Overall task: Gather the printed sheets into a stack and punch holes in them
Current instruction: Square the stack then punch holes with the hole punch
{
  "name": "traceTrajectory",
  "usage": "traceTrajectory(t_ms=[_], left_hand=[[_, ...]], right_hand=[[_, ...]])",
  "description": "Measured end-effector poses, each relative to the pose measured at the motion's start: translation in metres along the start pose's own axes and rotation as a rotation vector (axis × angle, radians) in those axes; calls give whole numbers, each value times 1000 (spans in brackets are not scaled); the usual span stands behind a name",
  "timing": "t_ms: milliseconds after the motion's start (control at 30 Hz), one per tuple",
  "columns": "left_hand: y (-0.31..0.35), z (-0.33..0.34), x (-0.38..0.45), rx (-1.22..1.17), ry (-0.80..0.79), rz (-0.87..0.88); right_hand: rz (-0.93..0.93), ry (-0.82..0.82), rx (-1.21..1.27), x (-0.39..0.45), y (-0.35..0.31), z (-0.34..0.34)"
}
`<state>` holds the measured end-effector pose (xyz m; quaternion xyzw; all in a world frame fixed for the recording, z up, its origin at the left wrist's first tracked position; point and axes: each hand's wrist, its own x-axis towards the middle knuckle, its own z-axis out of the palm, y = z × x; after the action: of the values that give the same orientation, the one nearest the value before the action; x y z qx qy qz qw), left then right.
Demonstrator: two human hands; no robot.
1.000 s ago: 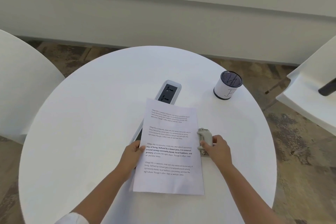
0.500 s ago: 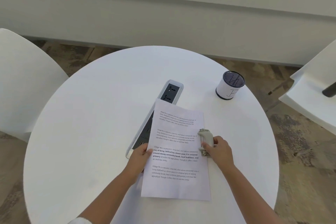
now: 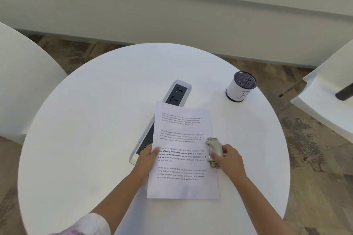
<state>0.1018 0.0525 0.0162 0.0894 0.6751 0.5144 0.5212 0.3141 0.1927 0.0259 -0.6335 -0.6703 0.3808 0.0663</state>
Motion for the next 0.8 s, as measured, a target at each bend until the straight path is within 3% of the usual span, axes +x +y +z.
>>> traceTrajectory(t_ms=[167,267,367,500,667,800], left_hand=[[2,0,2,-26,-30,-31],[1,2,0,29,-27,44],[0,4,-2,48,-1,81],[-3,1,-1,100,-18,180],[-3,5,-4,184,-23,189],[-7,3,0,205,-7,184]], right_hand=[[-10,-79,-28,6,1,-4],[50,-143,58,18,-4,-15],[30,-23,59,30,-13,-19],[-200,141,37,38,-27,-2],[-373,102,-222,36,-32,23],[-365,107,-463,37,-25,30]])
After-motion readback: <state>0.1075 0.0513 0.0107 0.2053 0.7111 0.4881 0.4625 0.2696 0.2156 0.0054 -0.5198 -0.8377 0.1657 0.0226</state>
